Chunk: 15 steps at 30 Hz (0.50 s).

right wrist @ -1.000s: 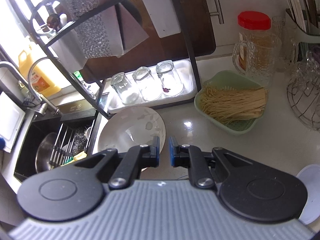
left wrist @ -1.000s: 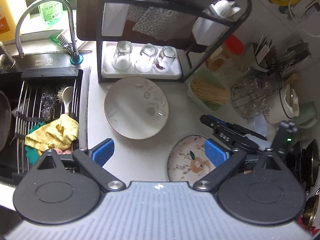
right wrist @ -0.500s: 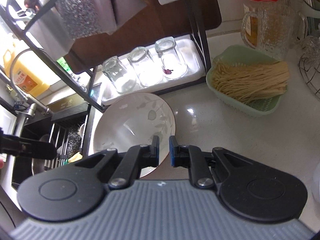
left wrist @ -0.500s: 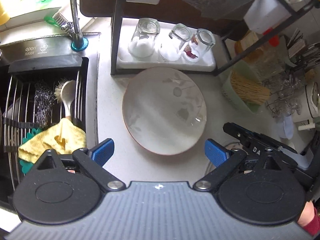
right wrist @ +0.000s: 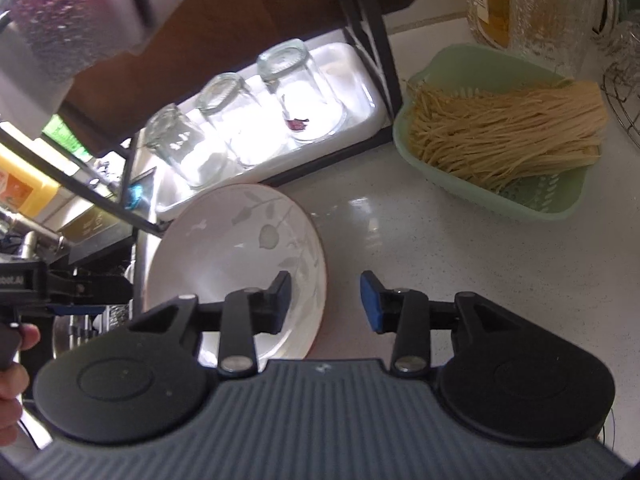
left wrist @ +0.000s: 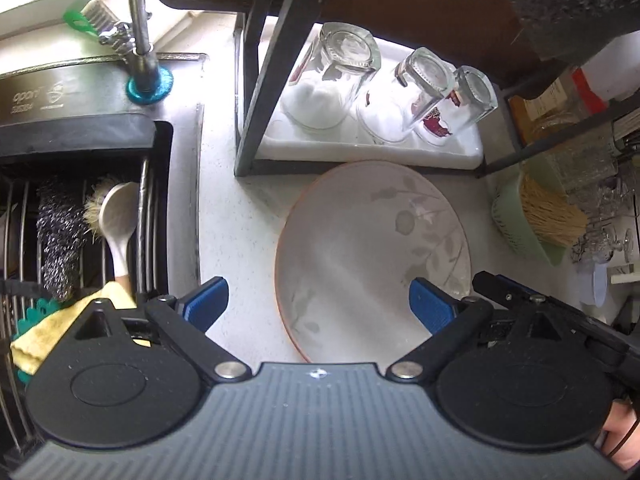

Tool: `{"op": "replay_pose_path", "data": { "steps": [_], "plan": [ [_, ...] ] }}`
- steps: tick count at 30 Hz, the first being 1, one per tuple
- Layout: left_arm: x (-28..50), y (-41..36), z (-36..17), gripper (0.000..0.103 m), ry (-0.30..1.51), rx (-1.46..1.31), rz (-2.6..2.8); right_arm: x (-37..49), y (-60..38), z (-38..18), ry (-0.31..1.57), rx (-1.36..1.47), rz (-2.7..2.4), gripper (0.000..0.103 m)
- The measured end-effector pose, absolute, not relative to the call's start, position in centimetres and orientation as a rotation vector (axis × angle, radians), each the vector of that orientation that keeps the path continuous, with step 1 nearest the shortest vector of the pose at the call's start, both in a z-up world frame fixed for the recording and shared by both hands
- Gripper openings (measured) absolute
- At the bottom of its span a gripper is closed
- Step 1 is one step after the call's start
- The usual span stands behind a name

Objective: Organize plates and bowls
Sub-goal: 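Close both grippers on the rim of the leaf-print plate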

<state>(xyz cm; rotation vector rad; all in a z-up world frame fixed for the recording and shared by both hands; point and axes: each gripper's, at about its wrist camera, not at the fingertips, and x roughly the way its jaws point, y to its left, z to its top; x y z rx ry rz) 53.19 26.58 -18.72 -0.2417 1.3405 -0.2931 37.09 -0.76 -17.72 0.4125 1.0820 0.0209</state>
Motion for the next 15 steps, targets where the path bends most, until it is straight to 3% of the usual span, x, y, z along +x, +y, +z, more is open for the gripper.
{"op": "replay_pose_path", "data": {
  "steps": [9, 15],
  "plan": [
    [54.8, 27.6, -22.5, 0.092, 1.378, -0.292, -0.344, 38.4, -1.2, -19.9, 1.114, 0.527, 0.059, 0.041],
    [55.9, 28.8, -24.1, 0.075, 1.392, -0.417, -0.341, 38.9, -0.8, -20.2, 1.106, 0.524, 0.091, 0.023]
  ]
}}
